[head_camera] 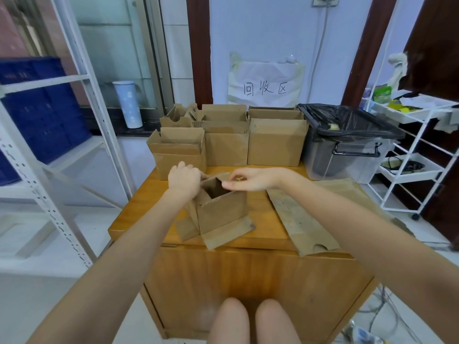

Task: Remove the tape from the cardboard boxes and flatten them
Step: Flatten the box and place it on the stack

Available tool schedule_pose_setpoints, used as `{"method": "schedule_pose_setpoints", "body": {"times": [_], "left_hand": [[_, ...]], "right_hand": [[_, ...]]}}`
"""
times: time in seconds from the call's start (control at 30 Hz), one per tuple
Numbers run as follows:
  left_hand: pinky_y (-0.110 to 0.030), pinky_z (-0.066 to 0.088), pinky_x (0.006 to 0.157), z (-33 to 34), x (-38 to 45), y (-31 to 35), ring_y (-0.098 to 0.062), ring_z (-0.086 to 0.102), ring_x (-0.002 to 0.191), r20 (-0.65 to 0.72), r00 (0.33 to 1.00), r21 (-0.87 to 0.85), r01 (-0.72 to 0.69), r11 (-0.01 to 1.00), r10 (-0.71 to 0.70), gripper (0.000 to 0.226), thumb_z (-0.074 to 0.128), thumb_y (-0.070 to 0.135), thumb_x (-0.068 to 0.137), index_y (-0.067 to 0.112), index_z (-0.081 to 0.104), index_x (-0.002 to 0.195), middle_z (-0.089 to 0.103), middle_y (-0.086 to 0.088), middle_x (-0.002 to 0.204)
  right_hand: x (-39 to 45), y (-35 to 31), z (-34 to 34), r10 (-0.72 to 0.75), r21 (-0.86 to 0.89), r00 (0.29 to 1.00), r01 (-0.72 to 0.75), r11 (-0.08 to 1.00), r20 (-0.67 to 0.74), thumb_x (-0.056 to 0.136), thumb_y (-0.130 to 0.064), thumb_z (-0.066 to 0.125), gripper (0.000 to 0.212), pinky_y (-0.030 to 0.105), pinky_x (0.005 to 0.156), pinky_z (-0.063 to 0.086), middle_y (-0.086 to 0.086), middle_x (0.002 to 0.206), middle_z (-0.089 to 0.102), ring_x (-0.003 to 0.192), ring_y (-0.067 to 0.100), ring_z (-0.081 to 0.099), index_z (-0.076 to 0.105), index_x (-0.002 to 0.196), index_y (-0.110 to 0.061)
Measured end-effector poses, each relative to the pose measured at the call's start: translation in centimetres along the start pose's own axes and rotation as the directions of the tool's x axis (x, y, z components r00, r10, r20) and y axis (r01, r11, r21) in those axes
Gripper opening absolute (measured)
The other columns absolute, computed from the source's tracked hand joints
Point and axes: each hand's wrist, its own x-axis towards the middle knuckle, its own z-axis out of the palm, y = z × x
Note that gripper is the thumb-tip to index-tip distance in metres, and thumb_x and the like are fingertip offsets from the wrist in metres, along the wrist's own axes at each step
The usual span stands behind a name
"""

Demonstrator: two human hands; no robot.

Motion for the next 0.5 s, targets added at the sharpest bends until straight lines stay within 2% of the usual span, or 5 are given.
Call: {"method": "schedule_pose_setpoints", "body": {"times": [0.07,0.17,0.33,0.43,0.5], "left_hand": [[-0.033,0.044,0.085,0.1,0.1,-0.1,-0.025,0.049,0.11,0.016,1.0,-0.09,-0.018,0.996,0.019,0.034,0.047,0.027,0.101,0.038,0.056,0.132,0.055,-0.004,0.115],[-0.031,0.048,0.077,0.4,0.0,-0.2,-0.022,0.055,0.1,0.003,0.999,-0.155,-0.053,0.986,0.055,0.036,0.047,0.02,0.101,0.038,0.057,0.13,0.046,0.001,0.099],[-0.032,0.047,0.077,0.9,-0.3,-0.7,-0.022,0.054,0.099,-0.043,0.996,-0.203,-0.09,0.975,0.083,0.035,0.042,0.025,0.102,0.037,0.053,0.134,0.044,0.001,0.098],[-0.035,0.048,0.082,1.2,-0.5,-1.0,-0.023,0.051,0.105,-0.039,0.993,-0.216,-0.116,0.97,0.11,0.036,0.037,0.031,0.103,0.037,0.052,0.136,0.046,-0.001,0.106],[-0.035,0.047,0.084,1.1,-0.4,-1.2,-0.023,0.049,0.111,-0.004,0.994,-0.234,-0.105,0.967,0.107,0.038,0.039,0.041,0.101,0.036,0.05,0.137,0.046,-0.003,0.116]], "right_hand": [[0.4,-0.6,-0.1,0.021,0.063,0.997,-0.017,0.998,-0.068,0.093,-0.065,0.032,0.067,0.034,0.094,0.044,-0.001,0.122,0.045,0.115,0.018,0.046,0.047,0.133,-0.012],[1.3,-1.1,0.0,0.051,-0.001,0.976,-0.053,0.999,-0.212,0.094,-0.054,0.046,0.047,0.029,0.065,0.045,0.008,0.089,0.047,0.081,0.022,0.049,0.051,0.096,-0.007],[2.3,-2.2,1.1,0.151,-0.152,0.948,-0.199,0.968,-0.279,0.08,-0.07,0.054,0.064,0.033,0.067,0.047,0.003,0.085,0.063,0.079,0.023,0.062,0.057,0.097,-0.008],[2.7,-2.8,1.6,0.176,-0.232,0.937,-0.252,0.94,-0.303,0.078,-0.071,0.055,0.055,0.029,0.067,0.044,-0.003,0.074,0.058,0.074,0.019,0.058,0.052,0.082,-0.016],[2.8,-3.0,1.6,0.19,-0.172,0.937,-0.247,0.954,-0.293,0.081,-0.06,0.056,0.045,0.027,0.064,0.049,-0.002,0.071,0.062,0.069,0.018,0.064,0.054,0.077,-0.015]]}}
